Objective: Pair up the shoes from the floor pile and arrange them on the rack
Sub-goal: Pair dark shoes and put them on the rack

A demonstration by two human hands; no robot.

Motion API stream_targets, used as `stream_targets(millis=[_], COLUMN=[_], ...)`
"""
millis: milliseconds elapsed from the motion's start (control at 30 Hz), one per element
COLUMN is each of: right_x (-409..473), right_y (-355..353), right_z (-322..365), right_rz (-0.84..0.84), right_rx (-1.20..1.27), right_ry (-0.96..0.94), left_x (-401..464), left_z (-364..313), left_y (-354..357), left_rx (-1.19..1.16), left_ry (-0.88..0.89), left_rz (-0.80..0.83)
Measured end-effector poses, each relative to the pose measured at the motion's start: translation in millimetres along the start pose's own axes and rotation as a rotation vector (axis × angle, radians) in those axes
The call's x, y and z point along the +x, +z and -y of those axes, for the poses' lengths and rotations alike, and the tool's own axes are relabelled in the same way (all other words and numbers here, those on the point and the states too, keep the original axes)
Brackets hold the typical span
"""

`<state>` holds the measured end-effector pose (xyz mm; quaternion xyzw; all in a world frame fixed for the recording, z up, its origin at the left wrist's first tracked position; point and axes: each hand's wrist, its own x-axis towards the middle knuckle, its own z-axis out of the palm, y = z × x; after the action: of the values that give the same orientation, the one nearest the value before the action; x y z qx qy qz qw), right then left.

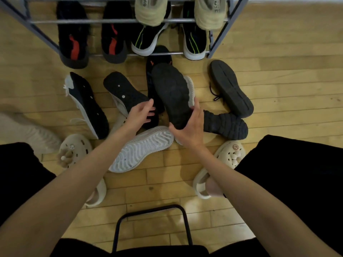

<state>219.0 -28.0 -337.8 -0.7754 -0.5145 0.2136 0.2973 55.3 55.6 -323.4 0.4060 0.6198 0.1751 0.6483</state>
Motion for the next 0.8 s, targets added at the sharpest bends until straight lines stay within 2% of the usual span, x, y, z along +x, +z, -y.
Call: stream_targets(millis=[100, 200, 300, 367, 567, 633, 700, 733, 800], right_x=[-11.3, -16.4, -17.4, -16.9, -7.3, -0.2, 7.3, 10.4, 15.6], right_y=[4.1, 7.1, 4.1, 1.3, -16.0, -24.6, -33.0, -37.7, -49.8], right_z=[5.1, 8.2, 4.1, -0.5, -20.9, -32.3, -49.4, -60.4, -84.2], right_rz=[-0.076, -0.15, -0.152, -0.127, 0.03, -0.028, -0.071, -0.04, 0.129], right_rx=[0.051, 0.065, 0.042, 0.005, -0.087, -0.139, -0.207, -0.242, -0.308], right_ry=[-0.104, -0.123, -0.109, -0.118, -0.223, -0.165, 0.002, 0.097, 0.243], left_x=[-3.9, -6.4, -7.9, -8.5, -5.2, -2.2, 1.2, 2.6, 4.2], left_z=[-5.5, -8.8, -14.0, -16.0, -8.1, -6.6, -5.5, -4.6, -2.3], left_y=[1.2, 5.5, 12.7, 19.1, 33.1, 33.3, 33.3, 34.1, 36.1], left_rx=[-0.146, -0.262, -0.235, -0.216, -0.231, -0.218, -0.189, -0.174, -0.151], left_ry=[0.006, 0.037, 0.078, 0.091, 0.041, 0.011, -0.008, -0.01, -0.005], left_rz=[0.154, 0.23, 0.269, 0.257, 0.091, 0.05, 0.014, 0.004, 0.002])
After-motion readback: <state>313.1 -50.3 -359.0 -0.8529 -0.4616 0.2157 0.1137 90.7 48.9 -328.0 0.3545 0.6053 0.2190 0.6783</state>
